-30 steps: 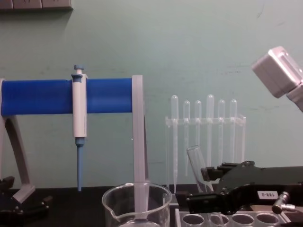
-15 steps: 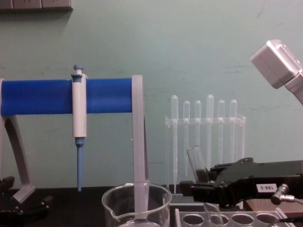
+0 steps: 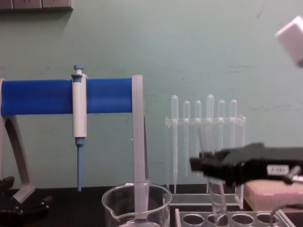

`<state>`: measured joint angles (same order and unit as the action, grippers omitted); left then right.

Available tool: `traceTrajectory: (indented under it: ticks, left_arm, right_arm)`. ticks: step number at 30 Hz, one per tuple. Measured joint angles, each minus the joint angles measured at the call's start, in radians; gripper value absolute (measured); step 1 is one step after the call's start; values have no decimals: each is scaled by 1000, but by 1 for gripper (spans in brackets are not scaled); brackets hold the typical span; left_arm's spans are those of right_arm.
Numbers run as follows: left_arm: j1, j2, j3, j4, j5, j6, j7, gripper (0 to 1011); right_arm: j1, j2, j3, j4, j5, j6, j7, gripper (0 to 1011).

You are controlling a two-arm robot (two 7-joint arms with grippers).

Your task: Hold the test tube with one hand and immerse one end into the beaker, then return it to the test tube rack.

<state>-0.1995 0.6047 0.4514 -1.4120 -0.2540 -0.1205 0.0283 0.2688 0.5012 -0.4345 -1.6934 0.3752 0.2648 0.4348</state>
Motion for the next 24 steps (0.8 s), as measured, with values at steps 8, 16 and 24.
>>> traceTrajectory:
  ticks: [8,16,24]
  left_arm:
    - [0,0,0,0,0,0,0,1000]
    - [0,0,0,0,0,0,0,1000]
    - [0,0,0,0,0,0,0,1000]
  right_arm:
    - [-78,9,84,-100,85,-60,-33,225]
    - [-101,18,101,-136,103,-76,-52,224]
    - [-98,17,99,-132,102,-75,-52,224]
